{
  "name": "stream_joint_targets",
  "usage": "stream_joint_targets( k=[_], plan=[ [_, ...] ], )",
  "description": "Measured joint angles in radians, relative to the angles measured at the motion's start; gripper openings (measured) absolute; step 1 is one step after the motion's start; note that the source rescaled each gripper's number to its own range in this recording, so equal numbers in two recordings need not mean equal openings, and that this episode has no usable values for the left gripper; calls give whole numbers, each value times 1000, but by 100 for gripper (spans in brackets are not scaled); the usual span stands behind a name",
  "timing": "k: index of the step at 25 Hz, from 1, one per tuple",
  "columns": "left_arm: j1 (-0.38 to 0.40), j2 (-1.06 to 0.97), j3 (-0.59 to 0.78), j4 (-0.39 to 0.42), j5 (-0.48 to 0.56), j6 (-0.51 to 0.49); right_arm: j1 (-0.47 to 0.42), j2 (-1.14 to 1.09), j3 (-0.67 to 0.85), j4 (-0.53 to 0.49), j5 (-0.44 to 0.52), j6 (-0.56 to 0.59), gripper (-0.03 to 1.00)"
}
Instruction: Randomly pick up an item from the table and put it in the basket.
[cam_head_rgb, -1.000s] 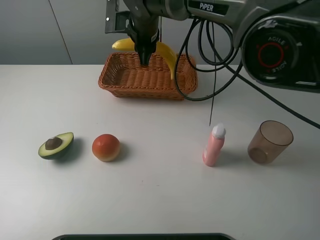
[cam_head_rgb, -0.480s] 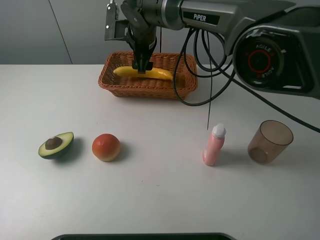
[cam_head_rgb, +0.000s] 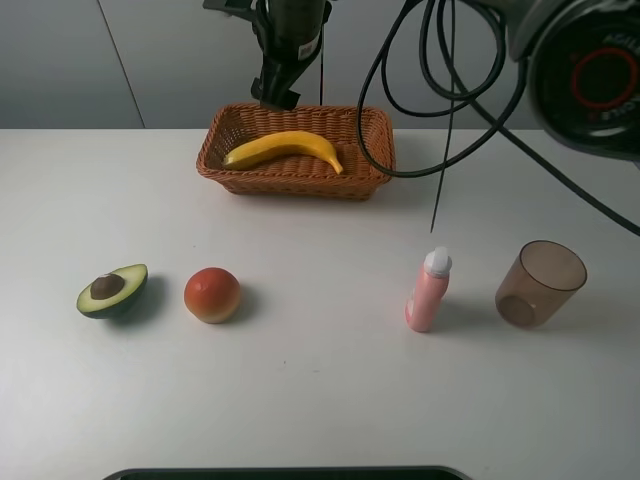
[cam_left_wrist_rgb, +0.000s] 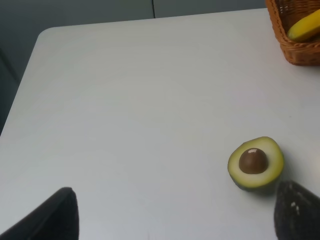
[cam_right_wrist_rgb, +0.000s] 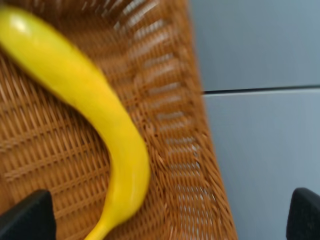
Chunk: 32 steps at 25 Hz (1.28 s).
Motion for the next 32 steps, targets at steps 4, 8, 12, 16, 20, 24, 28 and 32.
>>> stream_joint_targets(
  k=[4, 8, 12, 16, 20, 24, 28, 32],
  plan=[
    [0, 0, 0, 0, 0, 0, -31, -162, 34, 42, 141, 152, 100],
    [0, 0, 0, 0, 0, 0, -87, -336, 249, 46, 198, 260, 100],
    [0, 0, 0, 0, 0, 0, -135, -573, 586, 72, 182, 359, 100],
    [0, 0, 0, 0, 0, 0, -178, -878, 886, 86, 158, 434, 100],
    [0, 0, 0, 0, 0, 0, -184, -1151, 1116, 113, 195, 506, 100],
    [0, 0, 0, 0, 0, 0, -184, -1406, 1299, 197, 202, 522, 100],
    [0, 0, 0, 0, 0, 0, -184, -1649, 1416, 242, 207, 546, 100],
    [0, 0, 0, 0, 0, 0, -184, -1860, 1497, 260, 198, 557, 100]
  ],
)
